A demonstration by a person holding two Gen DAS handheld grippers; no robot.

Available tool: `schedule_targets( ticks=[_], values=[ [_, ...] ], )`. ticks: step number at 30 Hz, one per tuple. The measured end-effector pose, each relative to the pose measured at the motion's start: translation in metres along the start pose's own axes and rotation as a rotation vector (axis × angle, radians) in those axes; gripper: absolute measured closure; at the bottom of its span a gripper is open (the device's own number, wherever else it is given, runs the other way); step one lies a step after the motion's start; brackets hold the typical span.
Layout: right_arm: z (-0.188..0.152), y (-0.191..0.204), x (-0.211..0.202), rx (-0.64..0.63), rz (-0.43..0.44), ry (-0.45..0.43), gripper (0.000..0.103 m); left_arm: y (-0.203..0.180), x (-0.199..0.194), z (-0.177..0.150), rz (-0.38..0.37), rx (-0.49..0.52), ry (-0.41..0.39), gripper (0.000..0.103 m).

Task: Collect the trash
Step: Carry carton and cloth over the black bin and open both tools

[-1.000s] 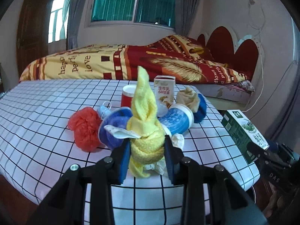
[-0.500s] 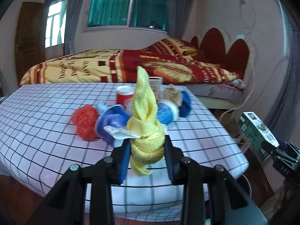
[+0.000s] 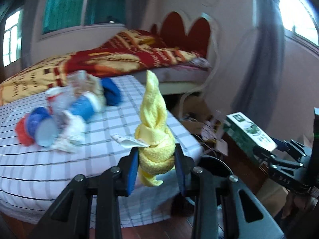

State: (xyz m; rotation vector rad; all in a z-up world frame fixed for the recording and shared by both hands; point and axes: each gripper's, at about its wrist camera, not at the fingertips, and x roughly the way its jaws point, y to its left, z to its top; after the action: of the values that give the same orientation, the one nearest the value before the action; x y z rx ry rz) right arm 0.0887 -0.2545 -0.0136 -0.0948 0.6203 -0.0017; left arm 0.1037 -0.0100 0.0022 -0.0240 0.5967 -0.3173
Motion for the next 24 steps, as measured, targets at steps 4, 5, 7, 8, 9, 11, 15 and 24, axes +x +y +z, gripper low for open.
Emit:
schedule_targets(
  ticks=[4,5,7,8,9,11,15,24],
  values=[
    [-0.022,-0.022,0.002,0.027,-0.012,0.04,0.046,-0.033,0.015,-0.012,-0.065,0.037,0.05,0.068],
    [-0.028,-0.027,0.003,0.031,-0.014,0.052,0.046,-0.041,0.019,-0.017,-0.081,0.047,0.068,0.068],
    [-0.037,-0.036,0.004,0.035,-0.014,0.072,0.046,-0.059,0.029,-0.027,-0.113,0.064,0.103,0.068],
    [-0.041,-0.039,0.005,0.036,-0.015,0.079,0.046,-0.064,0.032,-0.031,-0.123,0.072,0.118,0.068],
    [-0.045,-0.044,0.006,0.041,-0.013,0.087,0.046,-0.07,0.036,-0.034,-0.133,0.08,0.132,0.068],
    [-0.052,-0.052,0.009,0.053,-0.01,0.106,0.046,-0.083,0.046,-0.044,-0.151,0.093,0.16,0.068],
    [-0.066,-0.063,0.022,0.059,-0.009,0.175,0.046,-0.096,0.068,-0.056,-0.162,0.098,0.204,0.068],
    [-0.1,-0.069,0.066,-0.022,0.072,0.265,0.046,-0.103,0.118,-0.076,-0.143,0.058,0.283,0.068]
  ],
)
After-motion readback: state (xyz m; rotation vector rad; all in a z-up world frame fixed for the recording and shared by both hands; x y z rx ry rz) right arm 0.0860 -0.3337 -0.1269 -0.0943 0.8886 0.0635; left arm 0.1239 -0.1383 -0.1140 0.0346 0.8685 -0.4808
